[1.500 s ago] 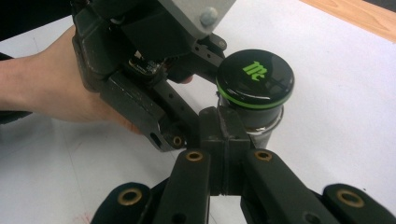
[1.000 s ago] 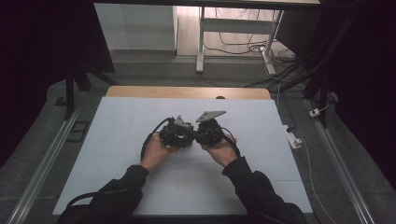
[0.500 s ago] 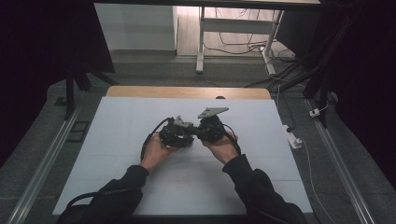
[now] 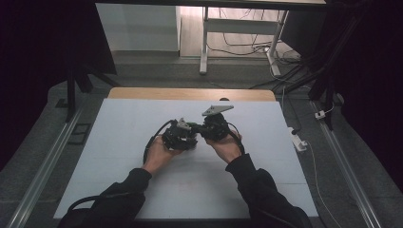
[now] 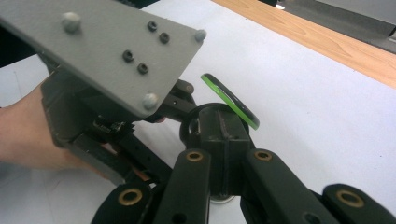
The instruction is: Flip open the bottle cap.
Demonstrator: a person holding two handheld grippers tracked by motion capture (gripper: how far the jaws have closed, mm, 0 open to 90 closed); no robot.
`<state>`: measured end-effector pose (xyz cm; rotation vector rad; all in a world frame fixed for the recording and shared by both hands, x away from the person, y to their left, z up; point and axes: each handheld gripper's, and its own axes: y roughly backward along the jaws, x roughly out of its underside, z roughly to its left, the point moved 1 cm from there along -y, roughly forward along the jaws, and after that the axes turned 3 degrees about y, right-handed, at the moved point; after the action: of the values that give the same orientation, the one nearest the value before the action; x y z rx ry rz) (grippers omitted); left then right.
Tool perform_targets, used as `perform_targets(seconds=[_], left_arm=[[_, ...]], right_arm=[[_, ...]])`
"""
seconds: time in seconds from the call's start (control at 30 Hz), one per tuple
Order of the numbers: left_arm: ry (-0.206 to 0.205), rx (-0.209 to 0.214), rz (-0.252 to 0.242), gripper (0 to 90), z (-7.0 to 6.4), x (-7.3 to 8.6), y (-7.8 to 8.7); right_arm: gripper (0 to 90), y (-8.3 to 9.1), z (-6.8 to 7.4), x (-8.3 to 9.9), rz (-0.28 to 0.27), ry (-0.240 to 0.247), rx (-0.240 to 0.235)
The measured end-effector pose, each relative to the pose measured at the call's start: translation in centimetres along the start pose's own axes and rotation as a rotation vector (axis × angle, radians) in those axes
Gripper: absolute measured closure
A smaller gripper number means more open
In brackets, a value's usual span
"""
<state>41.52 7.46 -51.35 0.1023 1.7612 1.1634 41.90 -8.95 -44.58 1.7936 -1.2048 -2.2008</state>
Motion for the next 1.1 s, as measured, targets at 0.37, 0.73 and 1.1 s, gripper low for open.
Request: perform_targets(seconds=[0.37,0.73,1.1], left_arm=[[0.001,-0.001,-0.003,53.8,0.0,0.0,0.0],[0.005,0.000,-0.004,53.7,0.0,0.1,0.0],[-0.015,0.003,-0.001,46.0,-0.1,0.0,0.1]], right_arm=[[89.5,-0.6,-1.7,-0.4,-0.012,-0.044,0.032],[89.4,-1.0,-2.4,-0.3,-0.005,-0.069,0.031],[82.9,-0.5,-2.0,-0.2,-0.001,-0.060,0.035]])
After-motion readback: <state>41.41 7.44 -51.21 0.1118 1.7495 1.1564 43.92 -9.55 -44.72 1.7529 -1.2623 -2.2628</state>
